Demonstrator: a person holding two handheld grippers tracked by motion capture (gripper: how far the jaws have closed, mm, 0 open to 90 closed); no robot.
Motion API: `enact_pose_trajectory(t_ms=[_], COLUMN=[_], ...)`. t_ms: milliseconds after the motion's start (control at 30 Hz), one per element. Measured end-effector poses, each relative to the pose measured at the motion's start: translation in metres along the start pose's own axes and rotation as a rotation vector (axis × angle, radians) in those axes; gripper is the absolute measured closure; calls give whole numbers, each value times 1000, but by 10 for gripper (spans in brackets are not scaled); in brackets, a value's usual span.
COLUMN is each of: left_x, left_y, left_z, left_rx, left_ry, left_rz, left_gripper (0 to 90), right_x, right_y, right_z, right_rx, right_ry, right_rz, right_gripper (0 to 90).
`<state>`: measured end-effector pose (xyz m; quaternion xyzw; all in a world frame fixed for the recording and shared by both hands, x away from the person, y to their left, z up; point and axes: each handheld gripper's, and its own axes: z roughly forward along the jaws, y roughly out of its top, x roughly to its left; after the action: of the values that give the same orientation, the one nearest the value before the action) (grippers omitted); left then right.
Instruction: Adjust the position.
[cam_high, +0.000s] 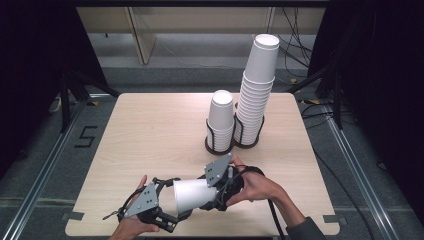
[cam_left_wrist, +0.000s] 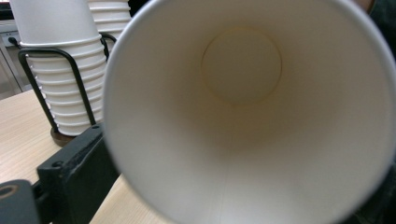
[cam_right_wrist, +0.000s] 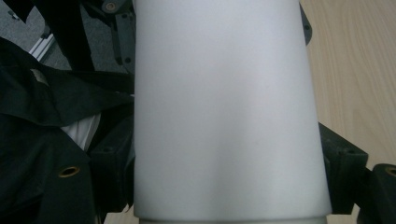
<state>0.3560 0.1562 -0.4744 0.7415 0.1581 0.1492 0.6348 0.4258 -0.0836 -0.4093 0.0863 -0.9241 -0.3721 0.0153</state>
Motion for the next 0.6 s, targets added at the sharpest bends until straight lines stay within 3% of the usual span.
enact_pose_trajectory(t_ms=[100,267,300,400,467,533,600], left_x=[-1,3,3,3,2,1,1], left_y=[1,2,2,4,5,6,6], left_z=[-2,-4,-4,-6,-6,-6,-6], left_rx=[1,-12,-9,14,23,27,31], left_ry=[5,-27,-31,-33,-25,-23,-12], left_rz=[-4,-4,1,13,18,17,13], left_gripper=[42,77,83,104,117,127,129], right_x=[0,1,0,1,0,1,1], right_y=[1,1,1,0,-1,-1,0], right_z=[4,6,6,6,7,5,3], right_rx=[3,-1,4,12,20,65,70], right_ry=[8,11,0,25,14,-40,-62], right_rz=[2,17,13,41,56,82,53], right_gripper=[242,246,246,240,218,175,168])
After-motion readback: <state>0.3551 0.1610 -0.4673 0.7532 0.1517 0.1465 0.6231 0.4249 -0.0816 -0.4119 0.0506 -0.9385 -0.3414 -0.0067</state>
